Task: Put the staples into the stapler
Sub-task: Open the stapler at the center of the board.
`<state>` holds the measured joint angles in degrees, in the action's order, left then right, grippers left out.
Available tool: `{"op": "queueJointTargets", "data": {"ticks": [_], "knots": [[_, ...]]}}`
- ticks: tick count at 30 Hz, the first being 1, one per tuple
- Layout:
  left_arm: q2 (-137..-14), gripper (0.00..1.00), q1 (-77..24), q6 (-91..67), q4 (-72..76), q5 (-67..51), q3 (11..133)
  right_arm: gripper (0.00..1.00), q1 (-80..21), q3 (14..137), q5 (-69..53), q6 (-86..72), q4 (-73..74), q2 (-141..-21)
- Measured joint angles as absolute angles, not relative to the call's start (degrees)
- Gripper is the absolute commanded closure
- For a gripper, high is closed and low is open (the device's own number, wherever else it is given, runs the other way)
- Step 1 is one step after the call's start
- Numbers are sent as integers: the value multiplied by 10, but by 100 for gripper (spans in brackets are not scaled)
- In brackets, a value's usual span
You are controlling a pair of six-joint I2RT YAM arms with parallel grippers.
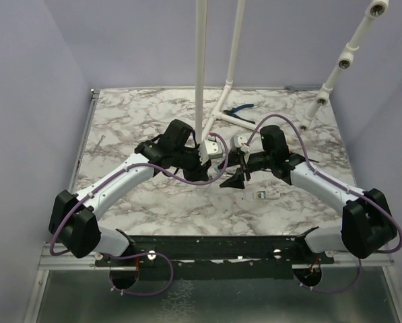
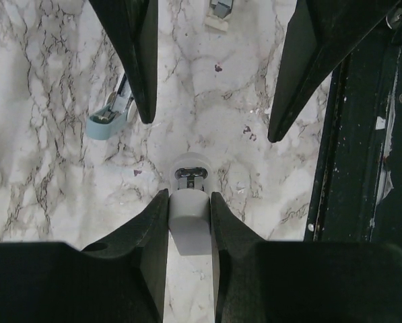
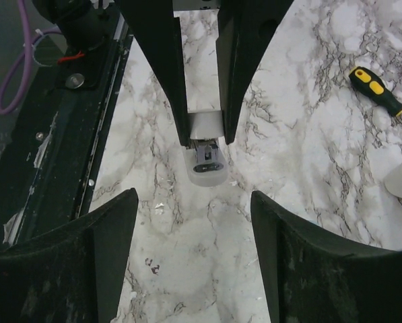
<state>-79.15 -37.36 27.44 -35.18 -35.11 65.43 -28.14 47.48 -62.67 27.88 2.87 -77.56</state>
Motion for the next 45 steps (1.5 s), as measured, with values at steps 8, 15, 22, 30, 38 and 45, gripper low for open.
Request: {"op": "queueJointTargets", "data": {"ticks": [8, 15, 22, 30, 38, 45], "knots": [[-794, 100, -380, 262, -305, -383, 654, 32, -289, 469, -641, 238, -19, -804], [-794, 100, -384, 252, -288, -397, 650, 49, -302, 469, -640, 220, -35, -819], [-794, 100, -387, 246, -284, -406, 647, 82, -304, 469, -637, 225, -33, -830], [-782, 100, -385, 262, -270, -407, 628, 99, -305, 465, -615, 229, -30, -821], [-758, 100, -359, 295, -250, -433, 620, 99, -267, 437, -610, 210, -58, -783], [-748, 100, -313, 320, -253, -463, 598, 99, -239, 422, -612, 204, -73, -769]]}}
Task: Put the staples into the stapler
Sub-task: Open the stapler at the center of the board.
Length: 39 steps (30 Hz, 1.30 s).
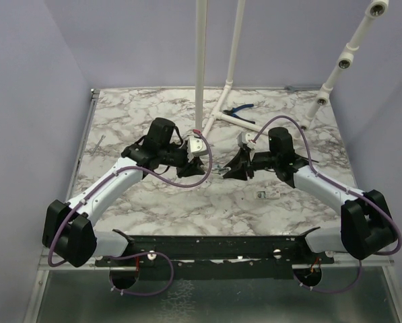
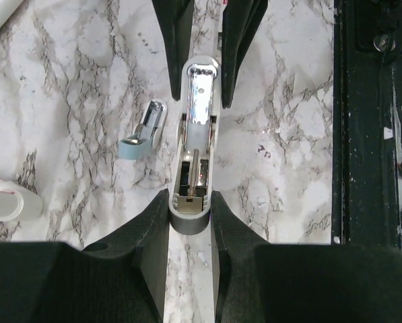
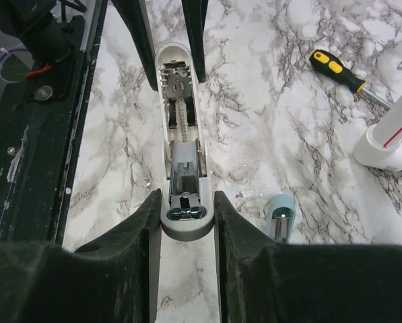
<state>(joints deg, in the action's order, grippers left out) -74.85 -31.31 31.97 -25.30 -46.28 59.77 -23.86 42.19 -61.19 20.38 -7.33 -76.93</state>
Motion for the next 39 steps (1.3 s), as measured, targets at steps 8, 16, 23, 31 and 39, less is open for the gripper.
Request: {"op": "queueJointTargets", "data": {"ticks": [8, 16, 23, 31, 39], "knots": [[-745, 100, -284, 355, -262, -484, 574, 99, -235, 421, -615, 195, -90, -769], [-745, 100, -282, 370, -264, -486, 568, 67, -235, 417, -614, 184, -101, -781], [-745, 100, -277, 376, -277, -475, 568, 45, -230, 417, -599, 189, -88, -804], [-745, 100, -274, 400, -302, -458, 564, 37, -225, 424, -577, 218, -45, -808], [-745, 100, -262, 468, -340, -410, 531, 37, -225, 436, -562, 270, 10, -800]]}}
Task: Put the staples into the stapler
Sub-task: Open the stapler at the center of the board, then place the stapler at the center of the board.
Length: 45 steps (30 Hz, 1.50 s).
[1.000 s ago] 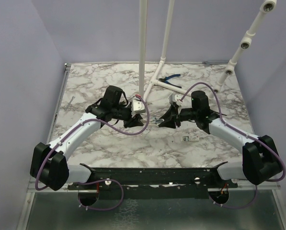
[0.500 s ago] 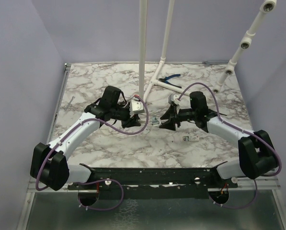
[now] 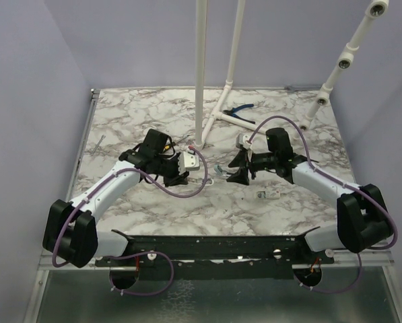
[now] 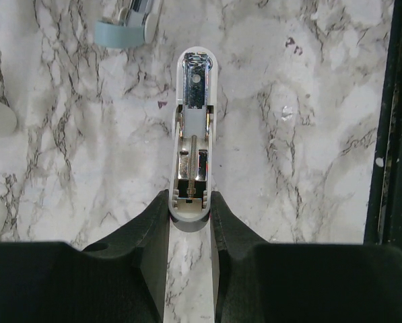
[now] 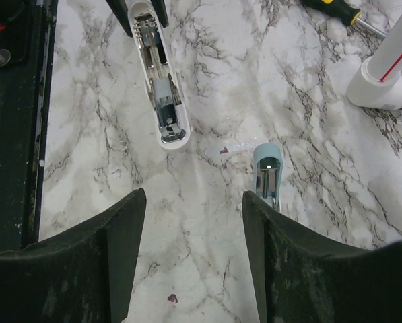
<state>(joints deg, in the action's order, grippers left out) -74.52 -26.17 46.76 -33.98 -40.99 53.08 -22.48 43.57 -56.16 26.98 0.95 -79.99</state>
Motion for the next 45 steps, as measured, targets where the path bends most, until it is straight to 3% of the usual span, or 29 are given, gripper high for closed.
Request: {"op": "queueJointTargets", "data": {"ticks": [13, 34, 45], "knots": [[-807, 100, -217, 586, -358, -359, 512, 36, -225, 457, -520, 327, 93, -797], [-859, 46, -211, 635, -339, -351, 512, 32, -225, 459, -452, 396, 262, -763], [-818, 36, -208, 598, -325, -352, 512, 30, -223, 481, -362, 461, 340, -762]]}}
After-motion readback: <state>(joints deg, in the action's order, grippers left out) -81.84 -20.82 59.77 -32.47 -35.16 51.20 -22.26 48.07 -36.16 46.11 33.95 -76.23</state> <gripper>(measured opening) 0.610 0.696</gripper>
